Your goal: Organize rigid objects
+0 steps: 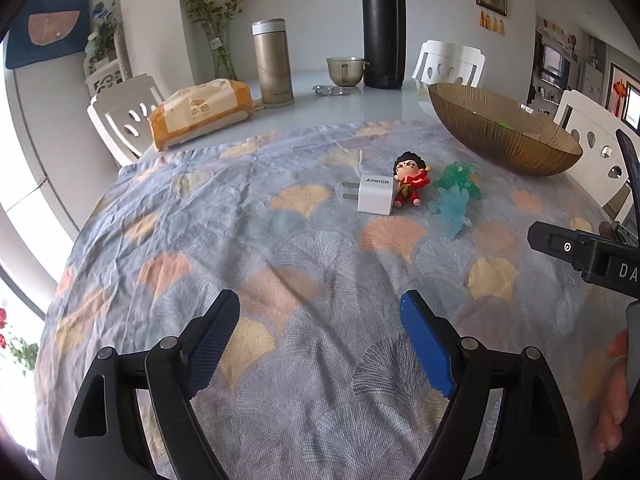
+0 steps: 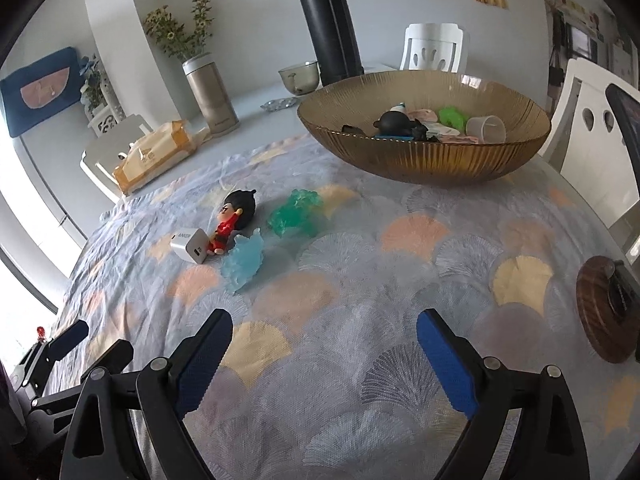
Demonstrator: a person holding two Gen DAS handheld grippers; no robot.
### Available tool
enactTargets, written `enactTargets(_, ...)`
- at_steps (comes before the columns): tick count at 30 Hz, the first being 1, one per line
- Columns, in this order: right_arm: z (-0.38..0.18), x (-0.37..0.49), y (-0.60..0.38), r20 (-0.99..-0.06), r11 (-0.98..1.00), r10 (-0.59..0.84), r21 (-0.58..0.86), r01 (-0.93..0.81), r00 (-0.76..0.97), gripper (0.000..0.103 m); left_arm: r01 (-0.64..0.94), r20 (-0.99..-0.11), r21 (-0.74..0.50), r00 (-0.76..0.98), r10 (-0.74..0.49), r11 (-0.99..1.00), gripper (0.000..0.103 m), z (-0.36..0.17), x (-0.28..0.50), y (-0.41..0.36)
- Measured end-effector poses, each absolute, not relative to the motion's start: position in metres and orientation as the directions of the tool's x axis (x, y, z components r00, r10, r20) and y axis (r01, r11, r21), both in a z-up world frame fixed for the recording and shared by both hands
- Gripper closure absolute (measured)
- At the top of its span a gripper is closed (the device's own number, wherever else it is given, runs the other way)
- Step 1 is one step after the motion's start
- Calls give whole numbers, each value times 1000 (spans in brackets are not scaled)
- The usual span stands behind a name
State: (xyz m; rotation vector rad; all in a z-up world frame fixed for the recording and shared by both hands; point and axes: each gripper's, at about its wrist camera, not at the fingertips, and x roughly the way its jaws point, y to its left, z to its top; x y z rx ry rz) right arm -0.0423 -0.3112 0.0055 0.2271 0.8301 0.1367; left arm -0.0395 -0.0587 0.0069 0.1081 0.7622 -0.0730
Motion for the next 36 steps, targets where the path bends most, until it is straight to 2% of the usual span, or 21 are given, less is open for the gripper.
enactTargets(18,3,-40,-312,-720,963,220,267,-30,658,10,130,-673,75,738,-46,989,22,11,-44,-61)
enactTargets(22,2,-39,-317,-717,955,239,297,-23,655,10,223,-723,26,678,-135,975,22,22,-26,-63)
enactTargets(27,2,-39,-317,-719,956,236,293,-23,654,10,328,-736,9,642,-216,944,22,34,19,-70)
enactTargets(29,3,-40,-313,-718,962,226,272,-35,658,10,351,-761,13,611,-219,936,30,22,46,-76)
enactTargets(31,5,-40,-307,-715,964,238,259,-67,658,10,362,-788,-8,572,-229,932,50,11,64,-80)
enactTargets(34,4,-27,-288,-757,952,304,256,-167,578,11,394,-806,-66,521,-281,917,51,-1,83,-81)
enactTargets(36,6,-13,-275,-778,938,345,268,-220,526,24,416,-815,-85,493,-303,905,51,-5,91,-84)
